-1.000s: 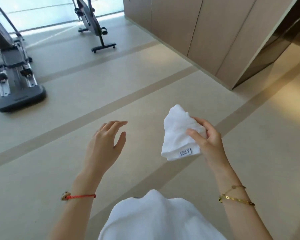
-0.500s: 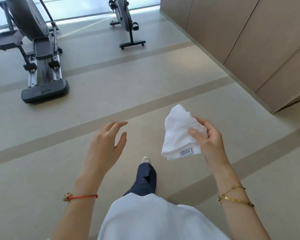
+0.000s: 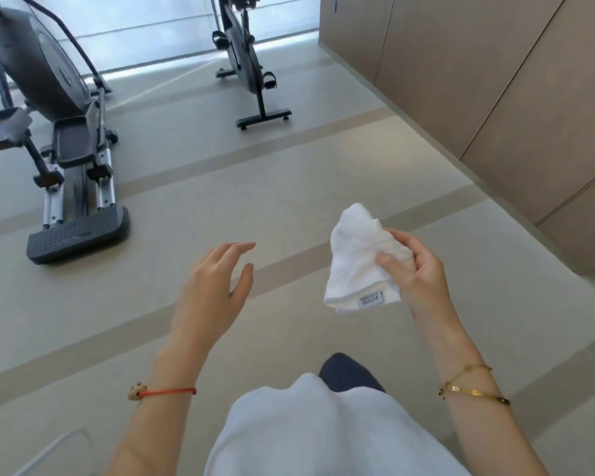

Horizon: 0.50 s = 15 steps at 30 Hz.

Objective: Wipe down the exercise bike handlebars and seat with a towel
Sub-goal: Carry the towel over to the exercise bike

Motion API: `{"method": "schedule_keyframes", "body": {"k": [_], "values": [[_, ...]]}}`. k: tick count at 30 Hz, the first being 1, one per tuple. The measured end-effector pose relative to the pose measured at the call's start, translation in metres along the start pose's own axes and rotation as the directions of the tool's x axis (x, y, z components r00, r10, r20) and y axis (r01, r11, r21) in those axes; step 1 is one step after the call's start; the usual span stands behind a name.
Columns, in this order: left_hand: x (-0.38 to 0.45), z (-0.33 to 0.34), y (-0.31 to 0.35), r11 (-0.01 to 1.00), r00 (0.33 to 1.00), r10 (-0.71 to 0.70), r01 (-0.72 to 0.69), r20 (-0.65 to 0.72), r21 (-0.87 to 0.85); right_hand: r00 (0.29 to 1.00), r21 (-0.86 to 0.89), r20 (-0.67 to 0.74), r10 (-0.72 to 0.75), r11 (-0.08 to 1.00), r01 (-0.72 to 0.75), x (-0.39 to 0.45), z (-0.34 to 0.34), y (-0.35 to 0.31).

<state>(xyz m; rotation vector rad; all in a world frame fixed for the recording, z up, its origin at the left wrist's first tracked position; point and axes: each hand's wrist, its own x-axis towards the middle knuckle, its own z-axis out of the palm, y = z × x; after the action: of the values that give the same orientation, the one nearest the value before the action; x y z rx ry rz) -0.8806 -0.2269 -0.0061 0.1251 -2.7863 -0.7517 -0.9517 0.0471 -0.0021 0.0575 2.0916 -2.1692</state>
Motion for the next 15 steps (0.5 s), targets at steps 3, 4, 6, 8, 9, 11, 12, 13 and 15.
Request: {"method": "schedule_keyframes", "body": {"k": [3, 4, 6, 8, 9, 11, 12, 13, 15], "values": [[0.053, 0.009, -0.012, 1.000, 1.000, -0.013, 0.013, -0.001, -0.003, 1.000, -0.006, -0.003, 0.012, 1.000, -0.012, 0.055, 0.010, 0.000], [0.071, 0.014, -0.017, 1.000, 1.000, -0.018, 0.018, -0.001, -0.003, 1.000, -0.006, -0.003, 0.016, 1.000, -0.016, 0.074, 0.013, 0.001], [0.109, 0.024, -0.026, 1.000, 1.000, -0.021, 0.021, -0.003, -0.007, 1.000, -0.004, 0.000, 0.016, 1.000, -0.016, 0.115, 0.019, 0.003], [0.148, 0.036, -0.036, 1.000, 1.000, -0.024, 0.024, -0.005, -0.013, 1.000, 0.002, 0.003, 0.022, 1.000, -0.022, 0.159, 0.025, 0.001], [0.169, 0.040, -0.040, 1.000, 1.000, -0.028, 0.028, -0.009, -0.012, 1.000, 0.004, 0.009, 0.023, 1.000, -0.023, 0.182, 0.028, 0.000], [0.213, 0.048, -0.045, 0.999, 0.998, -0.048, 0.048, -0.032, -0.016, 0.999, -0.006, 0.029, 0.021, 1.000, -0.021, 0.230, 0.034, -0.007], [0.237, 0.051, -0.047, 0.998, 0.997, -0.062, 0.061, -0.049, -0.022, 0.999, -0.014, 0.040, 0.019, 1.000, -0.019, 0.256, 0.037, -0.012], [0.261, 0.052, -0.048, 0.997, 0.995, -0.075, 0.073, -0.066, -0.030, 0.998, -0.018, 0.053, 0.018, 1.000, -0.017, 0.282, 0.041, -0.018], [0.313, 0.055, -0.053, 0.995, 0.991, -0.091, 0.088, -0.102, -0.039, 0.996, -0.025, 0.088, 0.004, 1.000, -0.002, 0.336, 0.052, -0.033]]}}
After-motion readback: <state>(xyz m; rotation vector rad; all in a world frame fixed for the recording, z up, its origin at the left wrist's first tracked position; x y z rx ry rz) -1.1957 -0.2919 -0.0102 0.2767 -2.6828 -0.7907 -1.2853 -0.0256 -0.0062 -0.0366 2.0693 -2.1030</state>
